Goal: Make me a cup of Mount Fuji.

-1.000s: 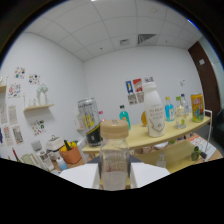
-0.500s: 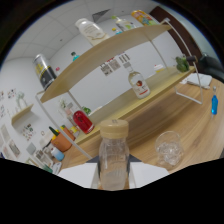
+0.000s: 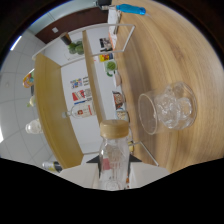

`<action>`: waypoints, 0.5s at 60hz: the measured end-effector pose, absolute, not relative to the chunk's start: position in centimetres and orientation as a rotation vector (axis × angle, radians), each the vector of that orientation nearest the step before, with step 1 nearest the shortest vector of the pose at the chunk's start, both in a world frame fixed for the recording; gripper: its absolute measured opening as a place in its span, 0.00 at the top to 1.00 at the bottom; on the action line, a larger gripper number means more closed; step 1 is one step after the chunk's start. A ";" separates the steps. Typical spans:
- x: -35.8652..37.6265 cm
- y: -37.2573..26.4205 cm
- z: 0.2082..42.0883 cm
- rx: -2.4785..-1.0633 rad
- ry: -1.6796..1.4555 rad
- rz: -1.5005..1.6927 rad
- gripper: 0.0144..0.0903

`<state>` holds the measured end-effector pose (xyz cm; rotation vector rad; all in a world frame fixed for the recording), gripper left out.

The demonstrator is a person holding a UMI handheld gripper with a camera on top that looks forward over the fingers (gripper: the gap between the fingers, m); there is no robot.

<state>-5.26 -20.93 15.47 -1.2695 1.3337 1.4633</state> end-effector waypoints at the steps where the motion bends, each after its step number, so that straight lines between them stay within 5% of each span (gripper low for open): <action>1: -5.3 -20.8 15.5 -1.253 1.350 1.486 0.65; 19: -4.9 -21.0 15.3 -1.118 1.475 1.651 0.65; 30: -5.9 -21.7 17.5 -1.388 1.189 1.379 0.65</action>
